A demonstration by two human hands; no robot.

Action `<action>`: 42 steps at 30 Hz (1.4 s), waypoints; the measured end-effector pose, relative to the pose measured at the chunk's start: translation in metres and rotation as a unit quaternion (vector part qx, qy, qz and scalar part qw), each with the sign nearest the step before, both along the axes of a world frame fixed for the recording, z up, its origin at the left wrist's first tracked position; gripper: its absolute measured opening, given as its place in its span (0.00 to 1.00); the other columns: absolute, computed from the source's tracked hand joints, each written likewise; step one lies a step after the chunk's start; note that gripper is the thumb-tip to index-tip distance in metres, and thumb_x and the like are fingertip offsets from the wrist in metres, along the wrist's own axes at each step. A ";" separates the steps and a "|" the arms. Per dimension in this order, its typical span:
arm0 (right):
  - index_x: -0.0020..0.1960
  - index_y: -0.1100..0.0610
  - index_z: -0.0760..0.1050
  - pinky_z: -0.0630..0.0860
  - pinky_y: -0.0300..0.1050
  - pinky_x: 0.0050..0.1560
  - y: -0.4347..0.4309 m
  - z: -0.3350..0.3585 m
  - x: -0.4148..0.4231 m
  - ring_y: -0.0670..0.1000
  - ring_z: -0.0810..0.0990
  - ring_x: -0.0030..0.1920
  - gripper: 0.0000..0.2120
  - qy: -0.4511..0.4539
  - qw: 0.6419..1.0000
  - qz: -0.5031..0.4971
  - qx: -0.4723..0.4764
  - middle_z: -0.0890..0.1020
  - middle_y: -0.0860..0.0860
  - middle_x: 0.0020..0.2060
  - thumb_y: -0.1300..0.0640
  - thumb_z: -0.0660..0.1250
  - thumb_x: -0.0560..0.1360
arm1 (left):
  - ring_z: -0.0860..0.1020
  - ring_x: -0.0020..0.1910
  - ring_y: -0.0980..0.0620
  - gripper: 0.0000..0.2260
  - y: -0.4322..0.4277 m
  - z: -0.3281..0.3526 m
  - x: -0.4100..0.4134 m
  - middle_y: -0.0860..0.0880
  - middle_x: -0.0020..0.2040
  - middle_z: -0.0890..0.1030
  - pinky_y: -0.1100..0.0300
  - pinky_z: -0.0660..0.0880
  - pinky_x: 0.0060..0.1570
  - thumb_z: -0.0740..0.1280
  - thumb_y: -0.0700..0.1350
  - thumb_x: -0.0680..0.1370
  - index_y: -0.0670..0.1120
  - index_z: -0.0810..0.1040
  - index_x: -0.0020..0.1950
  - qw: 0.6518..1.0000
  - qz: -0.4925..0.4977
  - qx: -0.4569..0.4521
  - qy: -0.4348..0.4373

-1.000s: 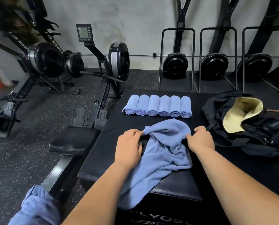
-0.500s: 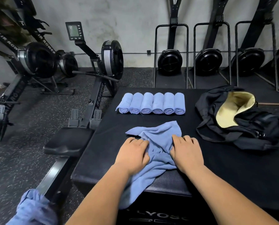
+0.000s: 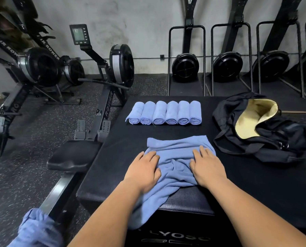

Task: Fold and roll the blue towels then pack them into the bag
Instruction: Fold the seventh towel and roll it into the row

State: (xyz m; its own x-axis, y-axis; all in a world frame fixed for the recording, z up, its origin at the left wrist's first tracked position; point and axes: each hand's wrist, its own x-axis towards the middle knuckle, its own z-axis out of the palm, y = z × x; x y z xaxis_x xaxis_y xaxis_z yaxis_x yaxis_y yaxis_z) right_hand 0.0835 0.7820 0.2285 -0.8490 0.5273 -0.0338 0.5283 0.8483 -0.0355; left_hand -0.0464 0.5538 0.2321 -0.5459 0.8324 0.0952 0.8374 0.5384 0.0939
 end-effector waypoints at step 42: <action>0.58 0.43 0.78 0.73 0.51 0.59 -0.037 0.016 0.026 0.50 0.73 0.59 0.19 0.143 0.945 0.295 0.019 0.77 0.42 0.57 0.32 0.63 0.78 | 0.66 0.79 0.39 0.21 -0.023 0.014 -0.004 0.49 0.76 0.75 0.43 0.57 0.79 0.52 0.54 0.79 0.56 0.82 0.63 0.999 -0.010 0.039 0.030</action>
